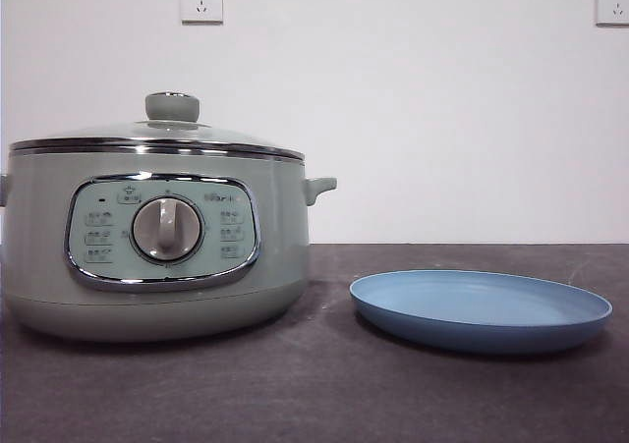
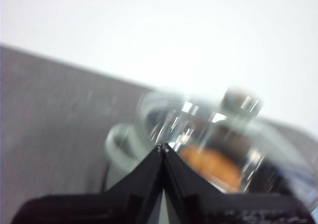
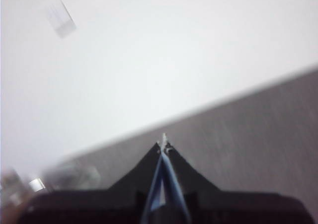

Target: Take the potato out from the steamer,put the potato on the plate,close the lid

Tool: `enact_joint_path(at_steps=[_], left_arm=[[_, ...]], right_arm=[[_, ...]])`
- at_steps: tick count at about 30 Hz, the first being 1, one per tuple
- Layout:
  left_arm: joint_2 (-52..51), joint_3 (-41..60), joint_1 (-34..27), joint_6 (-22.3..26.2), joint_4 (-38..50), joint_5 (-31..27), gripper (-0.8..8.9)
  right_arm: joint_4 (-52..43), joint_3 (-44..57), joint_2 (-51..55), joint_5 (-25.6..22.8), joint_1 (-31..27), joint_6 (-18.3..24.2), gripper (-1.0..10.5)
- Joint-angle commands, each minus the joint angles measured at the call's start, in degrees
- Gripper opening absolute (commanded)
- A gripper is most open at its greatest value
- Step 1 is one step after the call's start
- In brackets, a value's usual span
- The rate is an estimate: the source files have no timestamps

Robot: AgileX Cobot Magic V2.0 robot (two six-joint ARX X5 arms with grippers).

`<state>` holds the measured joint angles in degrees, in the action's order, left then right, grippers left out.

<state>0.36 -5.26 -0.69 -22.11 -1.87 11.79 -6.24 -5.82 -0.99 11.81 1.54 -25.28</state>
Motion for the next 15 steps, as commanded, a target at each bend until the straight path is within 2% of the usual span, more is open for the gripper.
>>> enact_joint_path(at_steps=[1, 6, 11, 15], left_arm=[[0.0, -6.6, -0.1, -1.9, 1.4, 0.4, -0.06], [2.6, -18.5, -0.1, -1.6, 1.8, -1.3, -0.06], [9.2, -30.4, -0.1, 2.6, 2.1, -1.0, -0.06], [16.5, -39.4, -0.1, 5.0, 0.3, -0.2, -0.06]], right_arm=[[-2.4, -6.1, -1.1, -0.2, 0.1, -1.4, -0.1], [-2.3, -19.3, -7.7, -0.1, 0.1, 2.5, -0.1], [-0.7, -34.1, -17.8, 0.9, 0.1, 3.4, -0.1], [2.1, -45.8, -26.9, 8.5, 0.1, 5.8, -0.1]])
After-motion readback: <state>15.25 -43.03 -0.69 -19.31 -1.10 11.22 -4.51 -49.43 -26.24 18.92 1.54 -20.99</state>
